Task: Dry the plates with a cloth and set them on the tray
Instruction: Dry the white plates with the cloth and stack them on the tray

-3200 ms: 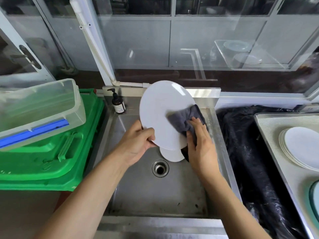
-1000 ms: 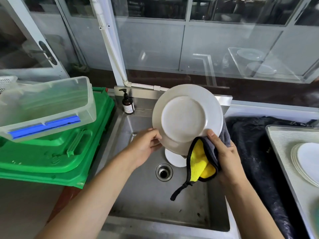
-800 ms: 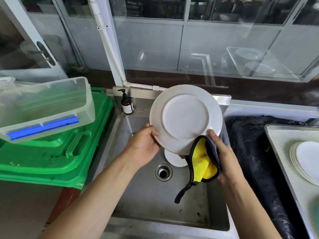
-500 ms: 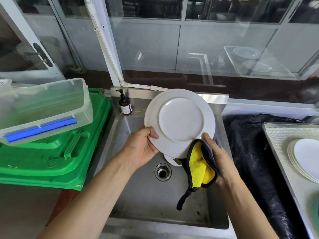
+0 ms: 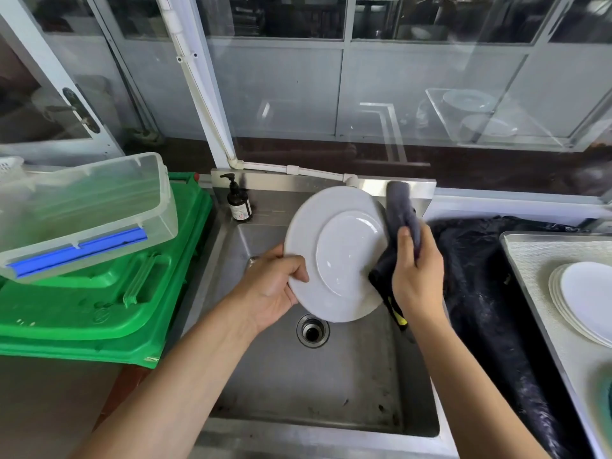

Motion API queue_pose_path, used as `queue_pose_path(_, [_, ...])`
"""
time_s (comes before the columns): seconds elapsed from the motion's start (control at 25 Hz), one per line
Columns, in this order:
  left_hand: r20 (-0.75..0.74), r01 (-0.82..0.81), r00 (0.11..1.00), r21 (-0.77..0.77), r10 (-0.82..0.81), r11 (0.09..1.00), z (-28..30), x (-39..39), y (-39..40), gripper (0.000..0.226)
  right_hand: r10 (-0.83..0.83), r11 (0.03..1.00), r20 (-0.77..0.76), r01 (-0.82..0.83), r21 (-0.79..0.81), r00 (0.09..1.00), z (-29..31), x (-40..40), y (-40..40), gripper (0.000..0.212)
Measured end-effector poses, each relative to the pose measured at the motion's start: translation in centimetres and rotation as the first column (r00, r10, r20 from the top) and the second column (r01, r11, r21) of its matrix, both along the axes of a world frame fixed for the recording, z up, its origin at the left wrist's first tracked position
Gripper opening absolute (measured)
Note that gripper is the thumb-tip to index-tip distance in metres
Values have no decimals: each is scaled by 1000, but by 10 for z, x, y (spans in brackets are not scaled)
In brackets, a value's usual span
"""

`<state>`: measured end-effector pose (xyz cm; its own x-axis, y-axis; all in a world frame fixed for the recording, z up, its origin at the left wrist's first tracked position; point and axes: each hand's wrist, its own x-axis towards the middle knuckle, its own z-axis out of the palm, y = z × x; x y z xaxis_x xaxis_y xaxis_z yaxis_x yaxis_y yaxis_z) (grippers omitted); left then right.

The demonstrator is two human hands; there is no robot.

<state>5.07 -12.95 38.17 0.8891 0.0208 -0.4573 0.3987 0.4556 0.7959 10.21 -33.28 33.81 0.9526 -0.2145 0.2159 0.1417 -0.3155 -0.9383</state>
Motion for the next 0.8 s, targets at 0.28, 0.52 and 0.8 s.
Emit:
queue_pose_path(0.28, [83,0,996,255,-22,967,11,-4,-17,26,545,798,330,-356,-487,771,17,-3,43,35])
queue_pose_path(0.52, [58,-64,997,256,51,965,17,-5,-19,24,423,897,271,-356,-263,865,22,-3,56,36])
queue_pose_path(0.8, [39,-174,985,178,169,969,19,2,-21,36,316,945,200,-326,20,927,7,-37,68,37])
